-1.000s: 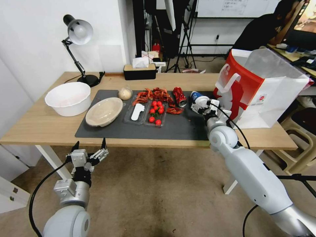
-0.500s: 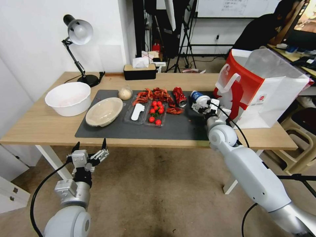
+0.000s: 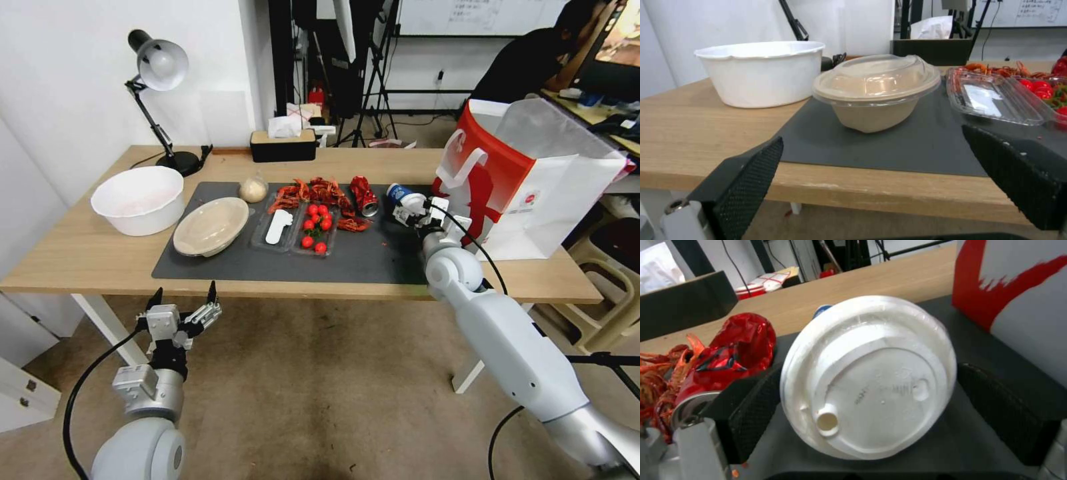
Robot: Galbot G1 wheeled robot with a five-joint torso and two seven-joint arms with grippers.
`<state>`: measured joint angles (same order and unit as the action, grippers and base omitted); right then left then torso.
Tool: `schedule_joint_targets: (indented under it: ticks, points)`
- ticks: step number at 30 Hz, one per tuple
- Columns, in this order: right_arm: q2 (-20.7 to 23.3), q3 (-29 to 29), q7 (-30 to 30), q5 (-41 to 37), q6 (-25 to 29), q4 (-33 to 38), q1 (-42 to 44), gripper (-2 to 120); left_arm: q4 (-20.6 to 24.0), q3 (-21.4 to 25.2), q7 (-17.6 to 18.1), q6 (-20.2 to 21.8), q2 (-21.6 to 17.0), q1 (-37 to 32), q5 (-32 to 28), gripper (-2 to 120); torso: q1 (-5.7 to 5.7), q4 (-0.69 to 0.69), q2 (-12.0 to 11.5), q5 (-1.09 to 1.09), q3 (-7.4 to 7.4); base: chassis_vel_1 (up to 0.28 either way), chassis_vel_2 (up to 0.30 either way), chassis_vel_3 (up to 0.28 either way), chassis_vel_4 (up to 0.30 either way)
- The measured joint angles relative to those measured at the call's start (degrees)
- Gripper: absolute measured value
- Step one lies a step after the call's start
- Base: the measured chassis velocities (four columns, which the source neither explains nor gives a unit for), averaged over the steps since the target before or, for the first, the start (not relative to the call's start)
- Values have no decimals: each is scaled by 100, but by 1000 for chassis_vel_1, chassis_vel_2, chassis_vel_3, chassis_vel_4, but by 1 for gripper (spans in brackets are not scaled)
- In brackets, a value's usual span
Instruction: Pick up the trash from the table and place it into the takeout bag.
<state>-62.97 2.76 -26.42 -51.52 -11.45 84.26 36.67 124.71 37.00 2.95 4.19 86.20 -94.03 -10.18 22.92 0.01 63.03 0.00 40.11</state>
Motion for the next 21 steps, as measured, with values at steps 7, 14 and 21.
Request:
schedule_joint_targets:
  ticks: [7,14,21]
  points:
    - [-30,-28,0,26,11,1,13,74,-22,2,0,-17,0,-1,0,100,0,-1,0,0,0,0,0,0,0]
    - [8,13,-6,32,14,166,117,67,-37,-6,1,-18,0,10,0,100,0,-1,0,1,0,0,0,0,0]
    - [115,183,324,2,295,818,300,67,-43,-13,1,-19,1,10,3,100,0,0,0,1,0,0,0,0,0]
